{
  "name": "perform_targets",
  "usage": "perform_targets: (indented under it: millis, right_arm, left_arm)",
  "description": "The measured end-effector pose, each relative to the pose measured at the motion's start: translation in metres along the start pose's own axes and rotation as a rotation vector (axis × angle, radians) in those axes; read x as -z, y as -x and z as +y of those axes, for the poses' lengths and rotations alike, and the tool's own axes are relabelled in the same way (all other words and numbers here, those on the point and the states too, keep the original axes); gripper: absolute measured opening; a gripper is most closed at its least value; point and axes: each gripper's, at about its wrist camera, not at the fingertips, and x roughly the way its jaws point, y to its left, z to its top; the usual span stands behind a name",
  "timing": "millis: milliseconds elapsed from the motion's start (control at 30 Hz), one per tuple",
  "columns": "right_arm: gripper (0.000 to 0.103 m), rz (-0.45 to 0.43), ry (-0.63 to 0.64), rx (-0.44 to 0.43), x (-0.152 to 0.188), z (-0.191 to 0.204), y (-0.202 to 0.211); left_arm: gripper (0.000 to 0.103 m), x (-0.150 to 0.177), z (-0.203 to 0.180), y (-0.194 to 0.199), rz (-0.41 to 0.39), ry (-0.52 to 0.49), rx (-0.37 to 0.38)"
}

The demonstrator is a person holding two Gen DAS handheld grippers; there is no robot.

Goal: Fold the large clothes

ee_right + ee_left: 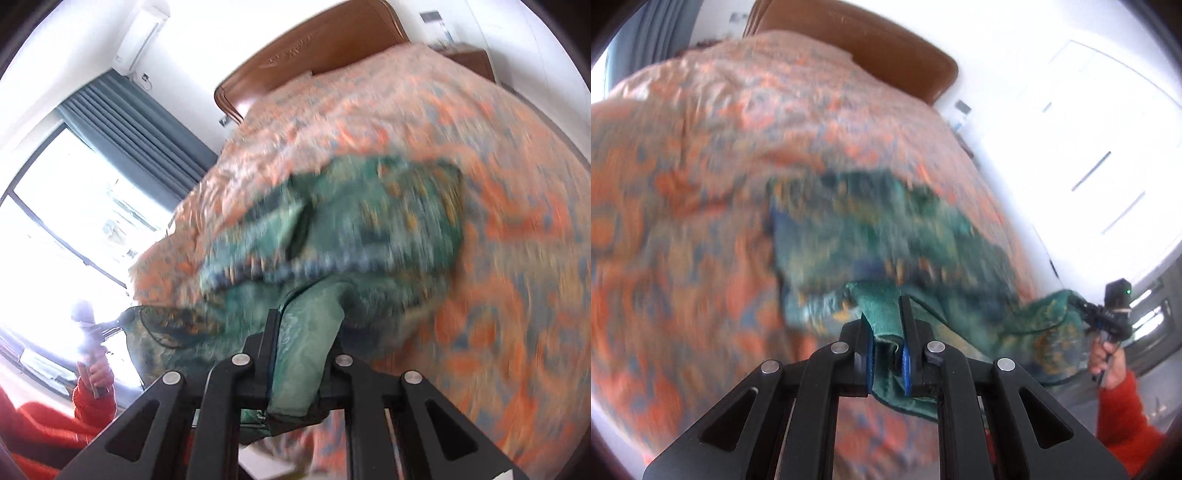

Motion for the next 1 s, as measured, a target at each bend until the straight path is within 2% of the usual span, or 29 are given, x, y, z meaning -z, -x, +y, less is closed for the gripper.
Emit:
perform_targets:
  millis: [100,167,233,333,433,467,500,567,600,633,667,700,733,767,833,867,900,933,967,1000]
  right_arm:
    - [0.013,-0.034,-0.042,0.005,-0.041,-0.011,-0.017]
    - [0.013,-0.048,-0.072,0.021,-0.064,-0.022,-0.031]
    - [0.013,-0.067,-0.112,0.062,-0.093,-0.04,-0.058]
    - [0.013,-0.074,-0.149,0.12,-0.116,-0.06,-0.09]
    - [0.014,-0.093,-0.25,0.147,-0.128,-0.093,-0.124]
    - [0.014,-0.097,-0.283,0.146,-0.126,-0.102,-0.129]
    - [0.016,-0.092,-0.334,0.134,-0.126,-0.113,-0.139]
    - [0.019,-0.063,-0.405,0.126,-0.123,-0.128,-0.153]
    - [0.023,-0.06,-0.453,0.098,-0.121,-0.136,-0.156]
    - [0.033,-0.066,-0.473,0.073,-0.12,-0.139,-0.156]
    - [0.05,-0.079,-0.499,0.024,-0.12,-0.144,-0.154]
    - [0.061,-0.105,-0.523,-0.046,-0.121,-0.148,-0.148]
    - [0.081,-0.143,-0.542,-0.099,-0.123,-0.152,-0.139]
    - [0.092,-0.166,-0.549,-0.118,-0.124,-0.154,-0.133]
    - [0.092,-0.252,-0.553,-0.149,-0.129,-0.159,-0.106]
    - [0.092,-0.268,-0.536,-0.139,-0.13,-0.159,-0.099]
    - [0.092,-0.271,-0.465,-0.079,-0.134,-0.154,-0.089]
    - [0.093,-0.238,-0.353,0.014,-0.138,-0.143,-0.086]
    - [0.093,-0.201,-0.282,0.06,-0.14,-0.137,-0.087]
    - [0.093,-0.099,-0.149,0.119,-0.137,-0.121,-0.099]
  left_arm:
    - [0.009,-0.046,0.008,-0.033,-0.019,0.04,-0.028]
    - [0.009,-0.065,0.016,-0.051,-0.019,0.077,-0.043]
    - [0.01,-0.088,0.028,-0.079,-0.024,0.126,-0.084]
    - [0.016,-0.104,0.038,-0.116,-0.015,0.13,-0.17]
    - [0.047,-0.107,0.046,-0.149,0.044,0.123,-0.211]
    - [0.067,-0.106,0.048,-0.153,0.051,0.125,-0.238]
    - [0.074,-0.107,0.051,-0.154,0.038,0.122,-0.272]
    - [0.081,-0.109,0.051,-0.147,0.016,0.118,-0.256]
    - [0.082,-0.11,0.054,-0.141,0.011,0.122,-0.222]
    - [0.083,-0.111,0.056,-0.137,0.006,0.124,-0.208]
    - [0.086,-0.112,0.059,-0.131,-0.006,0.121,-0.207]
    - [0.089,-0.112,0.061,-0.127,-0.016,0.113,-0.214]
    - [0.091,-0.11,0.062,-0.123,-0.022,0.093,-0.222]
    - [0.091,-0.107,0.062,-0.124,-0.012,0.066,-0.226]
    - [0.091,-0.097,0.06,-0.134,0.051,-0.019,-0.239]
    - [0.091,-0.091,0.057,-0.142,0.082,-0.062,-0.249]
    - [0.09,-0.081,0.053,-0.153,0.12,-0.118,-0.26]
    - [0.09,-0.075,0.048,-0.16,0.142,-0.151,-0.264]
    - [0.09,-0.07,0.044,-0.169,0.16,-0.179,-0.27]
    - [0.09,-0.066,0.038,-0.18,0.173,-0.207,-0.281]
